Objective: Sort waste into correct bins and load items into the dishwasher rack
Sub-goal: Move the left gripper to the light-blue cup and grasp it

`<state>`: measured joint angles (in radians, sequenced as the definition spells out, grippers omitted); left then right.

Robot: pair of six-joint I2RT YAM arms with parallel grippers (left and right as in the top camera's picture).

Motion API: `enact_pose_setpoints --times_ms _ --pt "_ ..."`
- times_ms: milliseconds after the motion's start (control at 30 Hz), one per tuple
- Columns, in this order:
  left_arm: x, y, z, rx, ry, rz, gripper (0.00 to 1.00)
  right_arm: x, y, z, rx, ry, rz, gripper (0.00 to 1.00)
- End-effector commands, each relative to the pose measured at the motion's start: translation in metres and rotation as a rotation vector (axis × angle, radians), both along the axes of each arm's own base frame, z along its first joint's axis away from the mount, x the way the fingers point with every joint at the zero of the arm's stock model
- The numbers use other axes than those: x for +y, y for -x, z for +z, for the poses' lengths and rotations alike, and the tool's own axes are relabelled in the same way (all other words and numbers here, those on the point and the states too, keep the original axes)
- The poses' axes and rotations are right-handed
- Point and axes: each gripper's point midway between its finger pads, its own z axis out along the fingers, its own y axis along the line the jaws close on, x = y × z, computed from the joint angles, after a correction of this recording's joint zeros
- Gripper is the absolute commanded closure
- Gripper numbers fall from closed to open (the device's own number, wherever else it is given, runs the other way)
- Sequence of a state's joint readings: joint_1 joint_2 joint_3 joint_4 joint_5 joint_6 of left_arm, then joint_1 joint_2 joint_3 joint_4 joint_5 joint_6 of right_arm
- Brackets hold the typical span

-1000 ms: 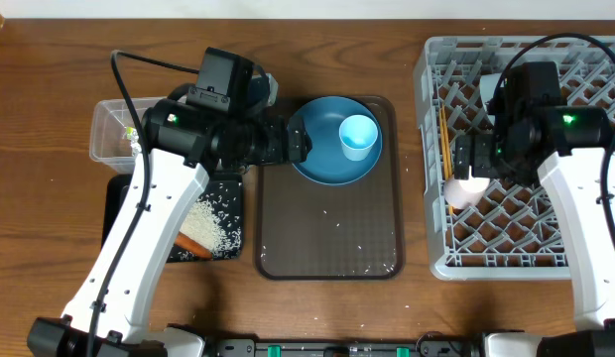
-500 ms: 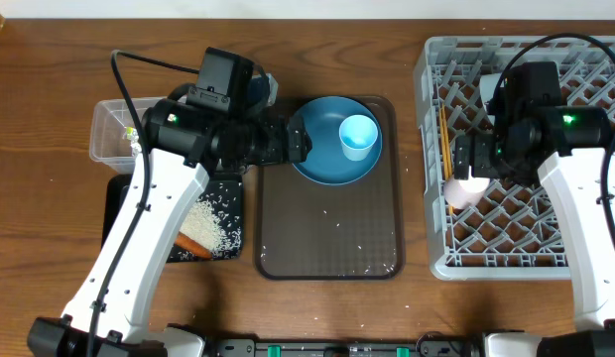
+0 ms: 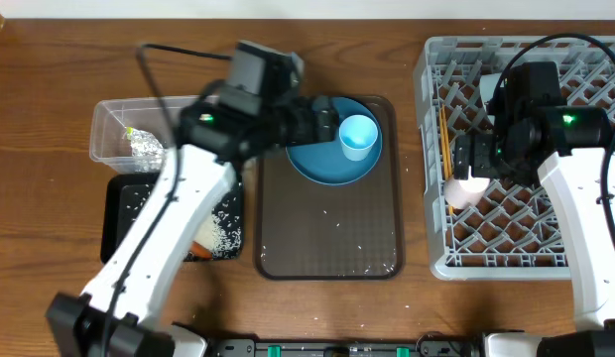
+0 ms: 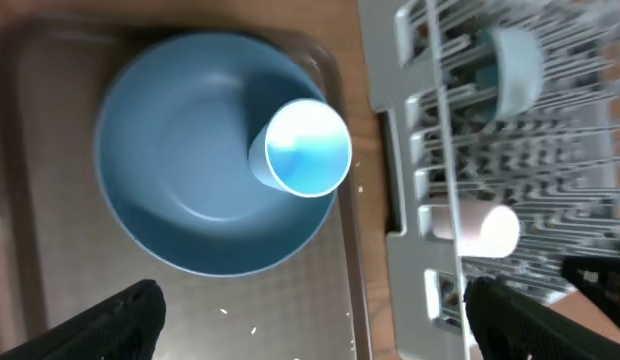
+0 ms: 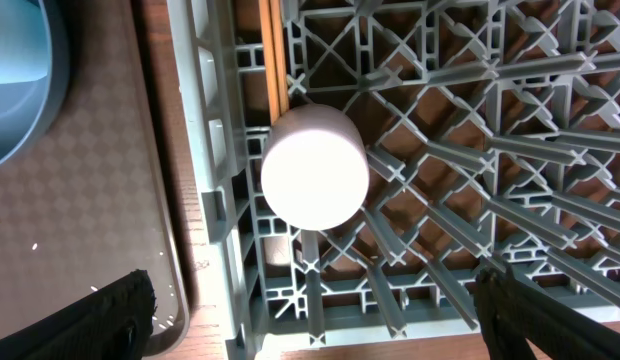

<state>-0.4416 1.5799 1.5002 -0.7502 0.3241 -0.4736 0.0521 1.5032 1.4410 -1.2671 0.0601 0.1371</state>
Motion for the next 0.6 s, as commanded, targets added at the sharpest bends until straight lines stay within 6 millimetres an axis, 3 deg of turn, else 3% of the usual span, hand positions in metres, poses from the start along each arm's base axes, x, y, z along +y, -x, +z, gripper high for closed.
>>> enact_pose_setpoints --times_ms 0,67,233,433,567 --pt "-0.003 -0.007 -0.033 0.039 -0.096 0.102 0.02 -0.006 -0.002 0.006 -0.017 -0.001 -0.016 0.01" --pt "-0.015 -0.01 -0.045 0.033 -0.121 0.088 0.04 -0.006 -0.002 0.006 -0.017 -0.001 -0.016 0.01" --pt "-0.048 -0.02 -0.077 0.03 -0.13 0.039 0.41 -0.006 -0.002 0.006 -0.017 -0.001 -0.016 0.01" --pt "-0.06 -0.034 -0.109 0.041 -0.14 0.033 0.44 -0.006 -0.002 0.006 -0.017 0.0 -0.016 0.01" --pt "-0.052 -0.042 -0.127 0.037 -0.202 0.071 0.45 -0.006 -0.002 0.006 -0.017 -0.001 -0.016 0.01"
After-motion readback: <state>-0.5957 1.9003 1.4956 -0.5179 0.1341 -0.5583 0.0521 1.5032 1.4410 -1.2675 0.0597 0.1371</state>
